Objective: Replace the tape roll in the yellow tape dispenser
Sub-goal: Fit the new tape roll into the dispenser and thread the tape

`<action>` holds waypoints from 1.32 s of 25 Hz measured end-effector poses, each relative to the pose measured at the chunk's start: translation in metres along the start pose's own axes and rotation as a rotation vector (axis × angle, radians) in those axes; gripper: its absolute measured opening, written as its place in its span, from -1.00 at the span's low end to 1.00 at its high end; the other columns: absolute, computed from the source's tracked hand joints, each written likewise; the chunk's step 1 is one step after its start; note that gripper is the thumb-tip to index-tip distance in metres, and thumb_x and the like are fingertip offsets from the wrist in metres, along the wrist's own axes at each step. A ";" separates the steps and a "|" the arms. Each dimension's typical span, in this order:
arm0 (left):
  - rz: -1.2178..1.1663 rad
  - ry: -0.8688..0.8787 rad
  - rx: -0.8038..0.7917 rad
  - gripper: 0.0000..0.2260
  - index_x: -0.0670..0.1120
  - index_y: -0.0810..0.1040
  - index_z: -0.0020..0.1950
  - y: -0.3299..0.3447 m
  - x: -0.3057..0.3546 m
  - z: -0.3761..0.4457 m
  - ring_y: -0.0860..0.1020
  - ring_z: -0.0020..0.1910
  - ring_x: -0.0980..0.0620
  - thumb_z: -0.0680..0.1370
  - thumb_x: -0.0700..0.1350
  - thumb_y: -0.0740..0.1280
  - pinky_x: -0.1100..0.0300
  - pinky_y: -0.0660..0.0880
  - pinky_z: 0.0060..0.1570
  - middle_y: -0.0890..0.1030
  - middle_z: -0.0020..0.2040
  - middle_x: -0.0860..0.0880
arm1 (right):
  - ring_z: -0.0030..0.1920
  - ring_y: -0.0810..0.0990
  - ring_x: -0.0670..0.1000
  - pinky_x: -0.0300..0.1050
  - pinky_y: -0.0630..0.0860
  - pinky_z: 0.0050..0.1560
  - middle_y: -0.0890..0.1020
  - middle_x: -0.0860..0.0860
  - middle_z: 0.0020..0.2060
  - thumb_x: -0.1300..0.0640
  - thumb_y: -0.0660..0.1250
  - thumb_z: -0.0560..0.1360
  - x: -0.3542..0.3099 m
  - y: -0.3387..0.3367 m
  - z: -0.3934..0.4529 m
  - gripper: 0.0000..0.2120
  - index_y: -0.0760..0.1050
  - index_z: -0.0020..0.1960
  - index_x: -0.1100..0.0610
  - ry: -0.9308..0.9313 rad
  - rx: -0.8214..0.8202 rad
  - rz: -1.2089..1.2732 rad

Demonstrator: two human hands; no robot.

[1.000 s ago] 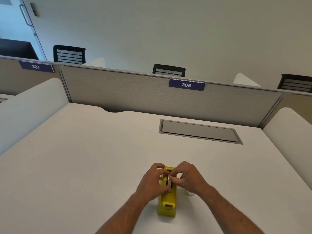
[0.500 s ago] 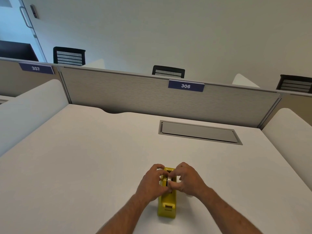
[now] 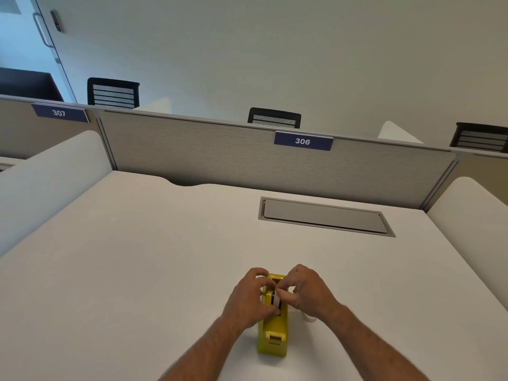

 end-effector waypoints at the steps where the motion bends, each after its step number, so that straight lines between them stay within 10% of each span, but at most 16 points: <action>1: 0.004 -0.005 -0.002 -0.47 0.15 0.57 0.19 0.000 0.000 0.000 0.51 0.03 0.14 0.26 0.19 0.58 0.27 0.55 0.01 0.36 0.34 0.20 | -0.05 0.50 -0.12 -0.10 0.55 -0.09 0.70 -0.14 -0.18 -0.07 0.40 0.47 0.000 -0.001 0.001 -0.85 0.71 -0.03 -0.11 0.001 0.000 0.003; 15: -0.015 -0.012 -0.015 -0.44 0.16 0.57 0.21 0.000 0.000 0.001 0.51 0.03 0.14 0.24 0.16 0.59 0.31 0.53 -0.03 0.35 0.34 0.20 | 0.08 0.44 -0.16 -0.09 0.61 -0.03 0.44 -0.36 -0.15 -0.24 0.43 0.20 0.004 0.003 -0.002 -0.55 0.61 0.05 -0.12 0.006 -0.057 0.005; 33: 0.028 -0.031 -0.007 -0.47 0.10 0.58 0.21 0.000 0.004 -0.001 0.52 0.14 0.07 0.28 0.15 0.58 0.15 0.58 0.14 0.37 0.38 0.14 | -0.05 0.55 -0.11 -0.03 0.61 -0.07 0.68 -0.18 -0.18 -0.03 0.47 0.41 0.007 0.001 0.002 -0.89 0.72 -0.08 -0.11 0.073 0.003 0.117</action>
Point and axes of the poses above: each hand's wrist, its own z-axis towards the middle knuckle, its own y-axis out of the palm, x = y × z, the point moved 2 cm from there along z, towards the middle knuckle
